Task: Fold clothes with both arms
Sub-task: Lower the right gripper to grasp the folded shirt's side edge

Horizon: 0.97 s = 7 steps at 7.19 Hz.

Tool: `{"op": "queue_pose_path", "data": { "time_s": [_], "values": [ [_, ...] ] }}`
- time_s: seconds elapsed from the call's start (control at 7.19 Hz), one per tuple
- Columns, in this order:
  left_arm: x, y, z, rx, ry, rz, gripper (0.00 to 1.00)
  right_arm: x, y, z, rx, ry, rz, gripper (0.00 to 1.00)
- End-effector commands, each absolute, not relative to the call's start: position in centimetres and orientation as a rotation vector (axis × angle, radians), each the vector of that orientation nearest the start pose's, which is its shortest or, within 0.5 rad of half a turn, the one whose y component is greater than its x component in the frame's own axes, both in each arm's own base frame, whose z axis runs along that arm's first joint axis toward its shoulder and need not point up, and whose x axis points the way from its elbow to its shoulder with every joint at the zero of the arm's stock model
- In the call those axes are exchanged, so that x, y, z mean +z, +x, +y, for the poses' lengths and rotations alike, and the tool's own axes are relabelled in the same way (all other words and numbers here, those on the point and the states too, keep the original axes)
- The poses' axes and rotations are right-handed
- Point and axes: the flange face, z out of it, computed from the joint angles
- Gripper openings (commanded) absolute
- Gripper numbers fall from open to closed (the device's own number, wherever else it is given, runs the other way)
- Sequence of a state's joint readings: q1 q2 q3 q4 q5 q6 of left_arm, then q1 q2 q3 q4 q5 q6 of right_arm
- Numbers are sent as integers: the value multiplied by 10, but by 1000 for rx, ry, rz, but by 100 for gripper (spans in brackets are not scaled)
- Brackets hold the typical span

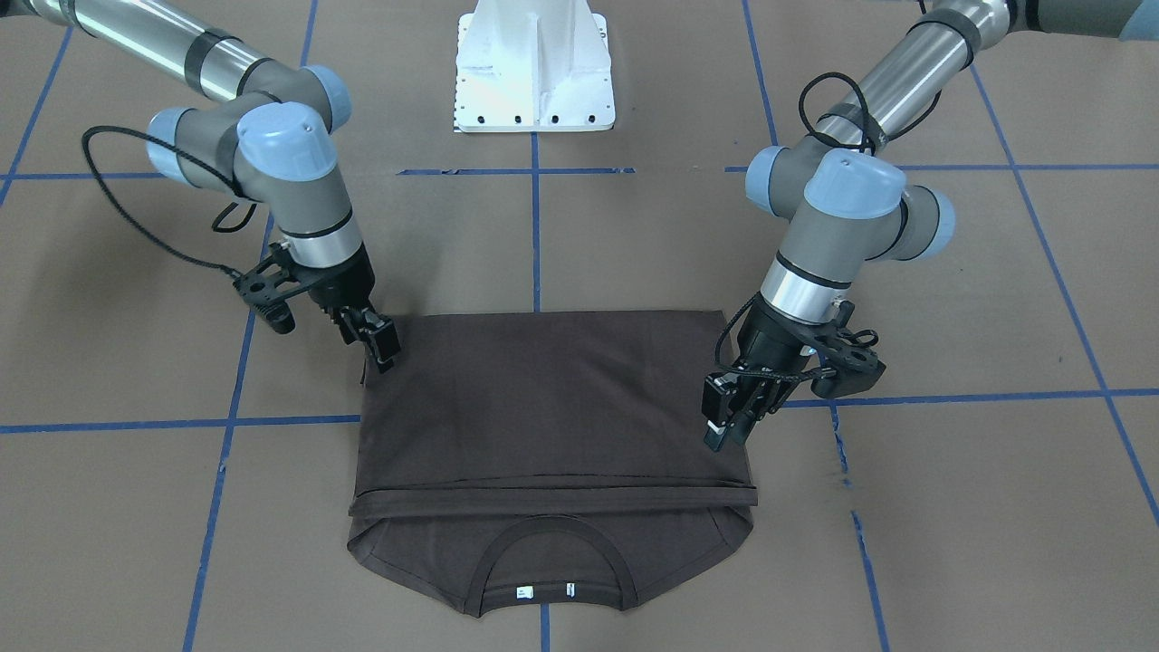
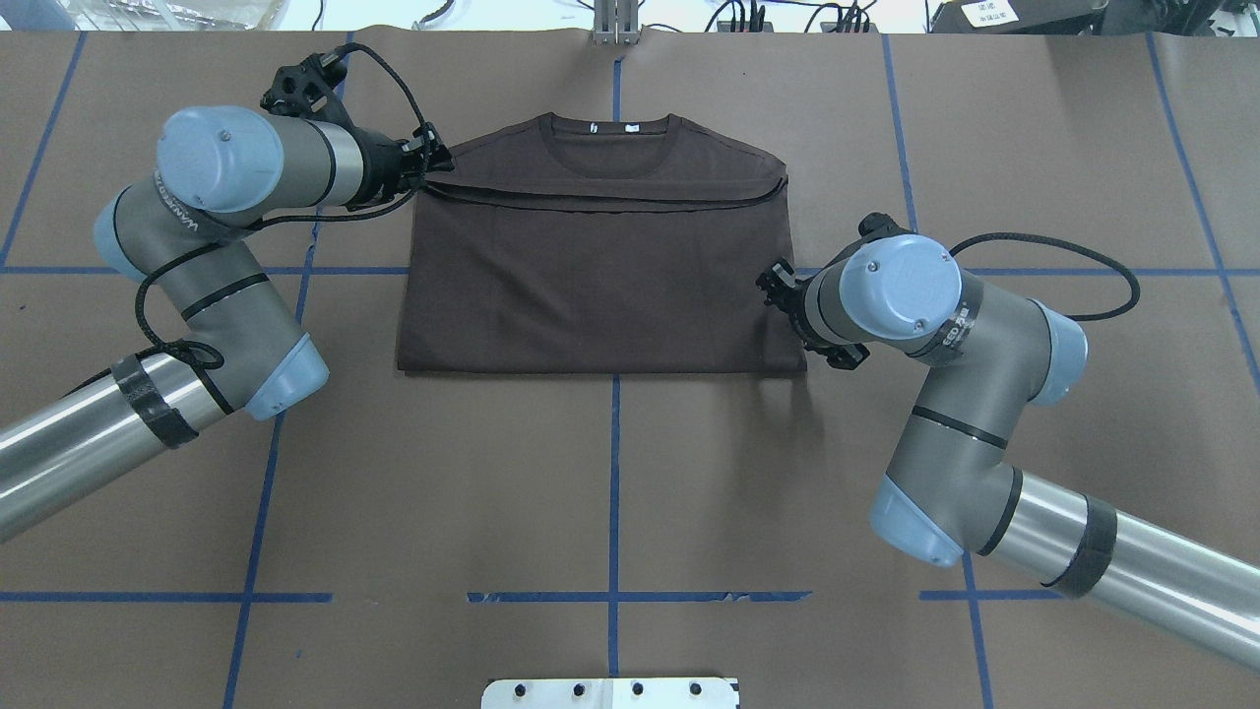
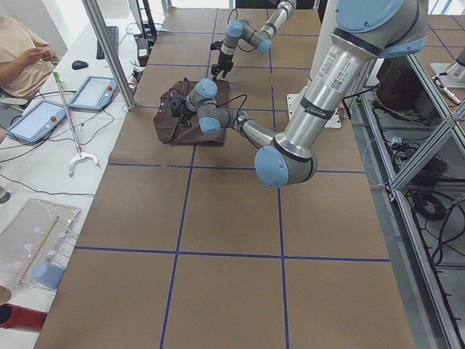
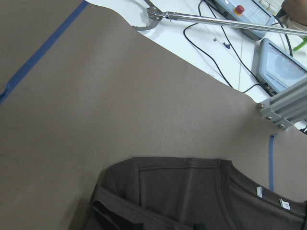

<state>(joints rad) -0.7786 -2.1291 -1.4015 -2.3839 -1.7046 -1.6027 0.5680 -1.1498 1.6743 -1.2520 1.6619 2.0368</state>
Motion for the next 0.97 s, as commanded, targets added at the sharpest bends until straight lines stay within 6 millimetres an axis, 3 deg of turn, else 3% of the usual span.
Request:
{"op": "queue_pose_path", "data": {
  "time_s": [0.0, 0.14, 0.42, 0.56, 0.7, 0.83],
  "values": [
    [316, 421, -584, -645, 330, 1192, 47, 353, -486, -437, 977, -69, -876, 78],
    [317, 422, -584, -658, 321, 1192, 47, 364, -489, -431, 971, -73, -856, 78],
    [316, 422, -584, -665, 317, 1196, 47, 368, -488, -431, 974, -68, -850, 78],
    [316, 422, -584, -666, 316, 1196, 50, 368, -492, -428, 968, -71, -847, 73],
    [316, 422, -583, -665, 315, 1196, 50, 366, -491, -427, 969, -74, -850, 29],
    [316, 421, -584, -668, 317, 1196, 50, 367, -494, -425, 972, -79, -849, 2]
  ]
}}
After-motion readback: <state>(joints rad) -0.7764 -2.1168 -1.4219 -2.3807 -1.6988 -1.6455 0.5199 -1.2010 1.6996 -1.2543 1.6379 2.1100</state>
